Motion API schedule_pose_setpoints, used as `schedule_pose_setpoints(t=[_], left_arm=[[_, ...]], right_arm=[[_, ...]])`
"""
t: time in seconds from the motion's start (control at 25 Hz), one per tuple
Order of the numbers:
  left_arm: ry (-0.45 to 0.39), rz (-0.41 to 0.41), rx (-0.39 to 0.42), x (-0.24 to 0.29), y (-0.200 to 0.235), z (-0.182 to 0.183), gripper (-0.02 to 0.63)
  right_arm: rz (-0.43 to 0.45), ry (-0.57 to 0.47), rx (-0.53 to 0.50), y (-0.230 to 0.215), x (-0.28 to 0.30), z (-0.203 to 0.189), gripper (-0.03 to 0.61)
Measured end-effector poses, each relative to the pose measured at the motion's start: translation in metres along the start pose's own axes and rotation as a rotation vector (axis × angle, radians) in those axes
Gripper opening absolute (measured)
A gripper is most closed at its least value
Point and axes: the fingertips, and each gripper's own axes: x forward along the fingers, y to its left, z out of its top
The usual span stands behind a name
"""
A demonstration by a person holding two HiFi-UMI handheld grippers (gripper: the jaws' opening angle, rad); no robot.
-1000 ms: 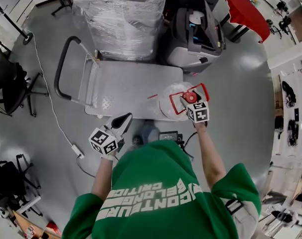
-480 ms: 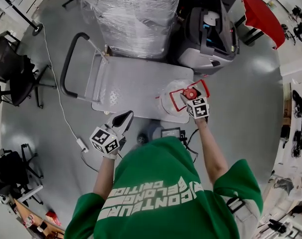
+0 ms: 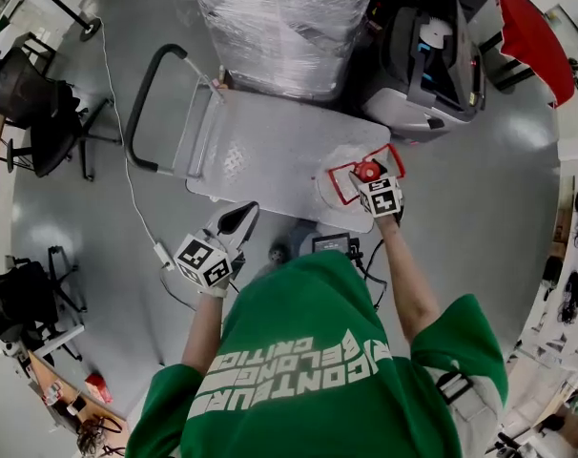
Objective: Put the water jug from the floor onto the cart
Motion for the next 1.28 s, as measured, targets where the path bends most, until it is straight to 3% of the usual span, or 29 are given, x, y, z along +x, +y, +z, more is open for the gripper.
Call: schedule_pose_setpoints(t=[0.72,1.28], left_arm=[[0.032,0.117,-0.052,0.008,0.019,0.001,0.009],[0.063,0.184,-0.109,0.007,0.027,-0.010,0.009]], right_arm=[[0.119,0.156,-0.084,0.002,0.092,-0.017,0.302],[0.153,0.362,-0.128,0.008,0.154,-0.065,0.302]])
